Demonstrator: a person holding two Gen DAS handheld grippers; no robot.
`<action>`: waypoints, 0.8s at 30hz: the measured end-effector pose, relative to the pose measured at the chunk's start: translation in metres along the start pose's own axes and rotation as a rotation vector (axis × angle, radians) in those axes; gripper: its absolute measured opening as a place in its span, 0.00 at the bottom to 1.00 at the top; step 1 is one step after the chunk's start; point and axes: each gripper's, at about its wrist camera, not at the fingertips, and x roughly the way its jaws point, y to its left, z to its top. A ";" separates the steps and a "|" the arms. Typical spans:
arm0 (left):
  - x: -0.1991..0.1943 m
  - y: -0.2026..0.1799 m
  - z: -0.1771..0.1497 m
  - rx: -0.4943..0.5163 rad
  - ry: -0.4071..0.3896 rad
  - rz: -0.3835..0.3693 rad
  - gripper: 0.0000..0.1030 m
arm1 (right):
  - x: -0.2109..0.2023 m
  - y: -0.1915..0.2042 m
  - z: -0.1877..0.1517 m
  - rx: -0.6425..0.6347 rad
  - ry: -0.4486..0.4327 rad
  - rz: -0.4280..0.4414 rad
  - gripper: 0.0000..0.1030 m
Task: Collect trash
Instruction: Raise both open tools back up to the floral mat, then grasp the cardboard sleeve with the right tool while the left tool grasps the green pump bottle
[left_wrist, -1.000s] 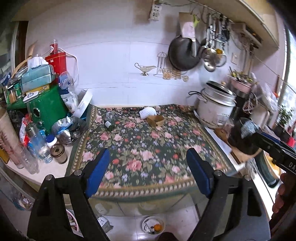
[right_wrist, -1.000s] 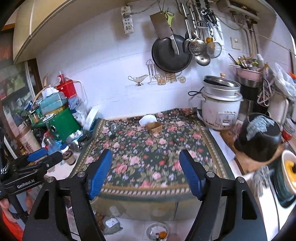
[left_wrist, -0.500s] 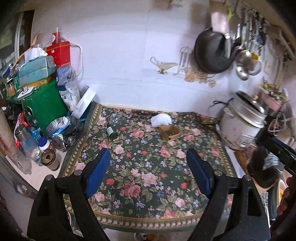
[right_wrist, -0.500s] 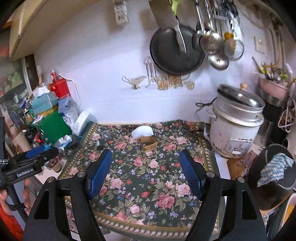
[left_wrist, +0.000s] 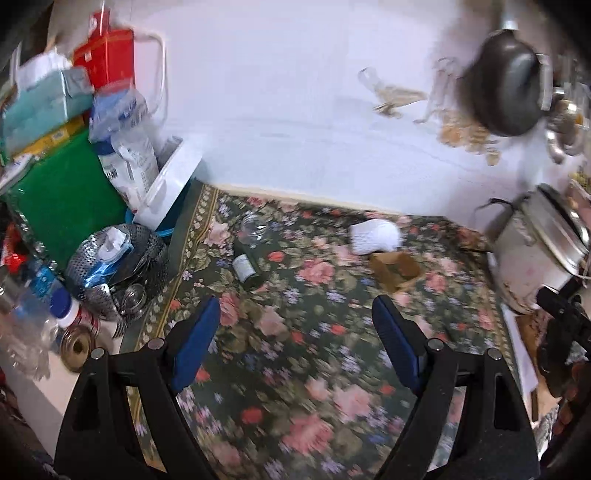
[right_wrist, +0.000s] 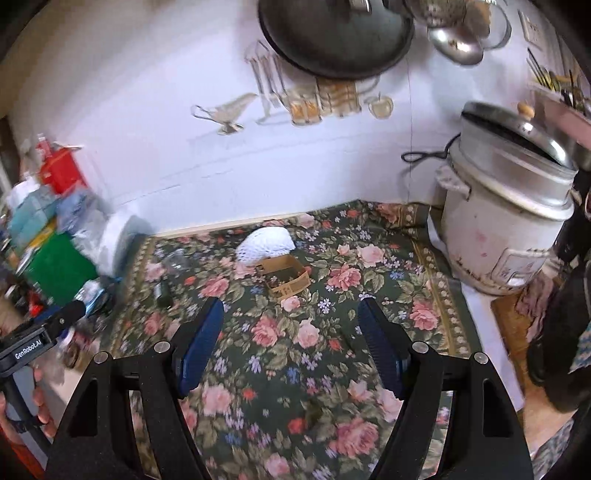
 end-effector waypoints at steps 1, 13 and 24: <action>0.020 0.011 0.005 -0.019 0.026 0.001 0.81 | 0.013 0.003 0.002 0.014 0.015 -0.008 0.70; 0.187 0.054 0.019 -0.044 0.185 0.040 0.69 | 0.156 -0.002 0.011 0.132 0.168 -0.090 0.62; 0.251 0.067 0.022 -0.062 0.225 0.086 0.54 | 0.246 -0.012 0.012 0.217 0.269 -0.078 0.38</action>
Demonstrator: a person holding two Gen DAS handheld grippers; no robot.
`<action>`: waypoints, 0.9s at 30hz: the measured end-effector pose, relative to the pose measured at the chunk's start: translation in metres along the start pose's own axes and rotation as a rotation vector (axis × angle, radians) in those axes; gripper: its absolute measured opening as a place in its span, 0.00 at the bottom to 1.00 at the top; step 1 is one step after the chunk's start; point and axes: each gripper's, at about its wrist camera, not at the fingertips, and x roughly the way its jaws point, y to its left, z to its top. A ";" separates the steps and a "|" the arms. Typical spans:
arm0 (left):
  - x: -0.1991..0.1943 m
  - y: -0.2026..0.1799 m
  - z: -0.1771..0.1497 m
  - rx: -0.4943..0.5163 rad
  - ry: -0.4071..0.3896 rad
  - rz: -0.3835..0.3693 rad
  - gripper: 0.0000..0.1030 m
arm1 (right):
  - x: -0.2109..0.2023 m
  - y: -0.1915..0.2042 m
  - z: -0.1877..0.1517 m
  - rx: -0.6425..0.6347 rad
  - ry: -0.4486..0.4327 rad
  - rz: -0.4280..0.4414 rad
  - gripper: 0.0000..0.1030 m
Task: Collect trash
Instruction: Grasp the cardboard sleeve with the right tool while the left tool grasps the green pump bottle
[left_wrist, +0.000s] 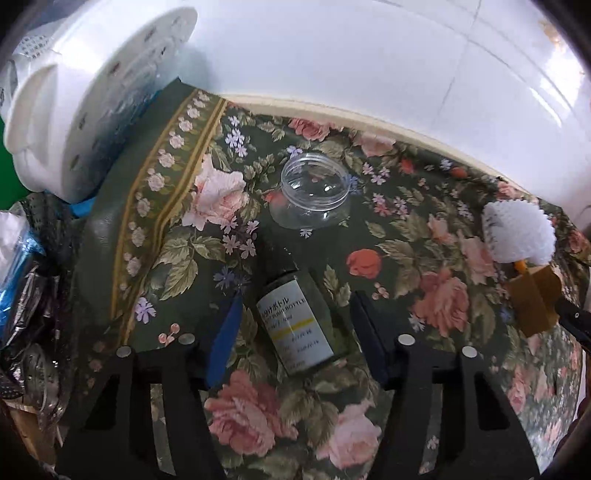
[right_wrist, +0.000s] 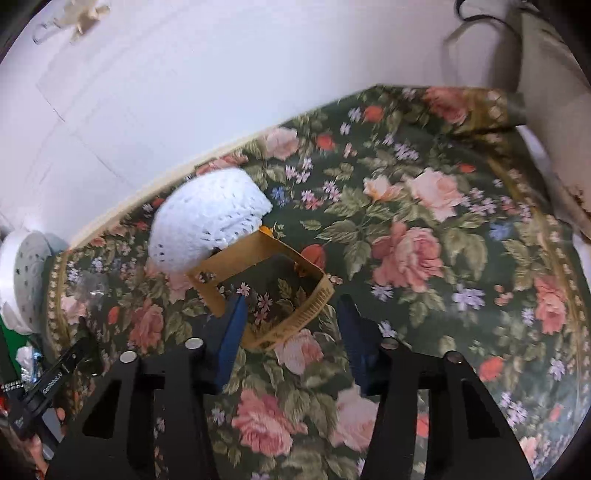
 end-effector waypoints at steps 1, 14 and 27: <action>0.002 0.001 0.001 -0.008 0.004 -0.003 0.54 | 0.005 0.001 0.000 -0.004 0.009 -0.004 0.33; -0.005 -0.005 -0.009 0.010 0.007 -0.003 0.40 | 0.002 -0.007 -0.015 -0.067 0.044 -0.025 0.04; -0.101 -0.042 -0.059 0.095 -0.097 -0.025 0.40 | -0.077 -0.026 -0.043 -0.133 -0.005 0.036 0.03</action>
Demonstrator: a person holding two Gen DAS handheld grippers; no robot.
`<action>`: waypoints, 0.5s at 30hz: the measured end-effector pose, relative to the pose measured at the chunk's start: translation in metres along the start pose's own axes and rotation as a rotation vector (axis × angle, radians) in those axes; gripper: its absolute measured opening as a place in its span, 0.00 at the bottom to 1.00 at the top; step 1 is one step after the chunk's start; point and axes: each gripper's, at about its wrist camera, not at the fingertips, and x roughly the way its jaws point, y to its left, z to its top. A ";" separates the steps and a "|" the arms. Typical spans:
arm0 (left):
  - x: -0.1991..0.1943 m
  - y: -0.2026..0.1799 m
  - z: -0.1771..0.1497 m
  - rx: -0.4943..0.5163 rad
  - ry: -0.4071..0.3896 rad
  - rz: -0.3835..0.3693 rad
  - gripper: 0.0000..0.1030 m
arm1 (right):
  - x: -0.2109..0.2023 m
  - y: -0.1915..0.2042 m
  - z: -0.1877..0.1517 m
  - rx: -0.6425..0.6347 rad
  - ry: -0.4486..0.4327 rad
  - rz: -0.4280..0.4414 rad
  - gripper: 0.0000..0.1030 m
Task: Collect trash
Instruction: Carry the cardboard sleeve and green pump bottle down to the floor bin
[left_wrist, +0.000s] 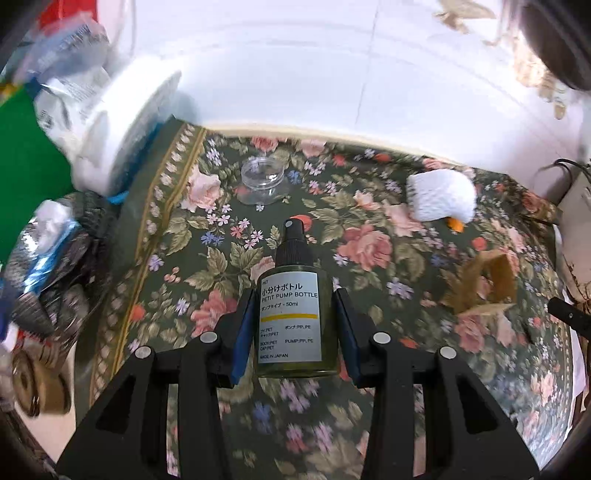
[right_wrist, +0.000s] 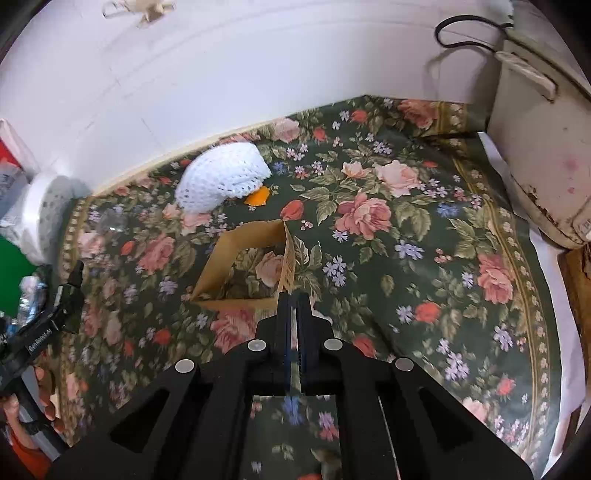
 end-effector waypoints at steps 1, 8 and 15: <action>-0.004 -0.001 -0.001 -0.003 -0.004 -0.005 0.40 | -0.002 -0.005 0.000 0.012 0.014 0.037 0.03; -0.027 -0.008 -0.018 0.009 -0.009 -0.027 0.40 | 0.008 -0.007 0.013 0.047 0.055 0.060 0.33; -0.025 0.000 -0.028 0.017 0.022 -0.037 0.40 | 0.053 0.009 0.037 0.026 0.070 -0.004 0.33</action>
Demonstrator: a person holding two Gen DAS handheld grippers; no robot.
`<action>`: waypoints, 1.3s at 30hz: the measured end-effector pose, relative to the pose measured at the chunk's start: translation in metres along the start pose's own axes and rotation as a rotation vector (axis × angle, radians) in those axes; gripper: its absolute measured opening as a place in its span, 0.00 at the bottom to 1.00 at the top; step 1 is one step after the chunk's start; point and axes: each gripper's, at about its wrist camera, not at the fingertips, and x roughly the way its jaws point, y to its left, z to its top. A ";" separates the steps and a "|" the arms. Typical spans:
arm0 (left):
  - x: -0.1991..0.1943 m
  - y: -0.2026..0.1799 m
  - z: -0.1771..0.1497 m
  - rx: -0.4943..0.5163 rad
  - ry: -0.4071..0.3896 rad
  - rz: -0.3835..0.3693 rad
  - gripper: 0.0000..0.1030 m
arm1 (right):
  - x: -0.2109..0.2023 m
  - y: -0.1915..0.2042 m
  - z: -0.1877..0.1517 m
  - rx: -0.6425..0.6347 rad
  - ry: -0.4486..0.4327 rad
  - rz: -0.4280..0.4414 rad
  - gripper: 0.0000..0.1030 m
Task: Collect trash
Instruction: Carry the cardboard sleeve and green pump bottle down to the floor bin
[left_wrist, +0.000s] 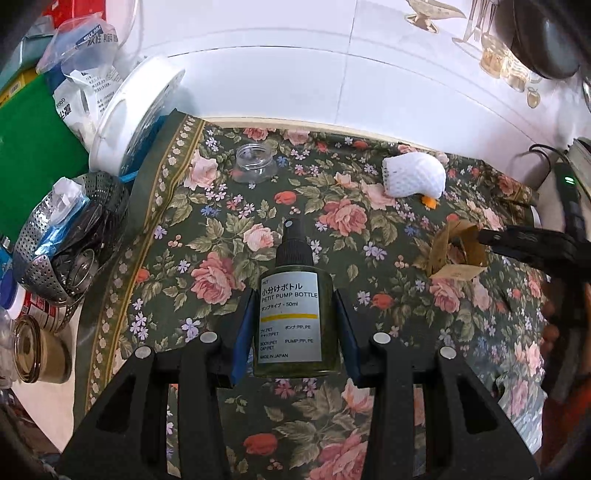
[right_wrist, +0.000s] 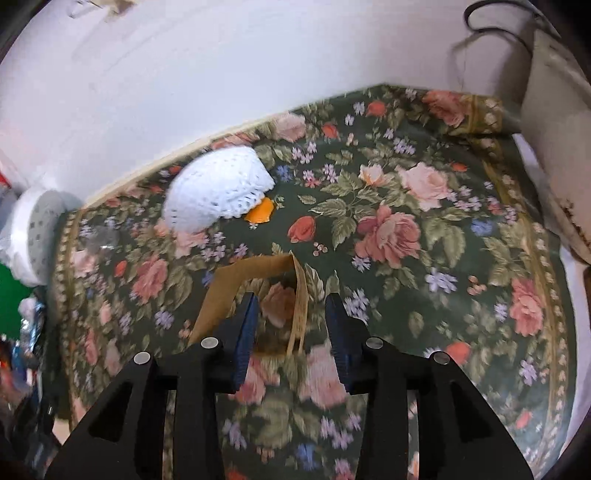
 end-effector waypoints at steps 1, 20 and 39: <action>0.001 0.002 0.000 0.002 0.002 0.001 0.40 | 0.010 0.001 0.002 0.002 0.016 -0.015 0.32; -0.044 -0.027 -0.003 -0.040 -0.066 -0.017 0.40 | -0.057 -0.003 -0.045 -0.104 -0.044 0.062 0.02; -0.183 -0.085 -0.095 -0.082 -0.192 -0.027 0.40 | -0.210 -0.009 -0.136 -0.289 -0.215 0.228 0.02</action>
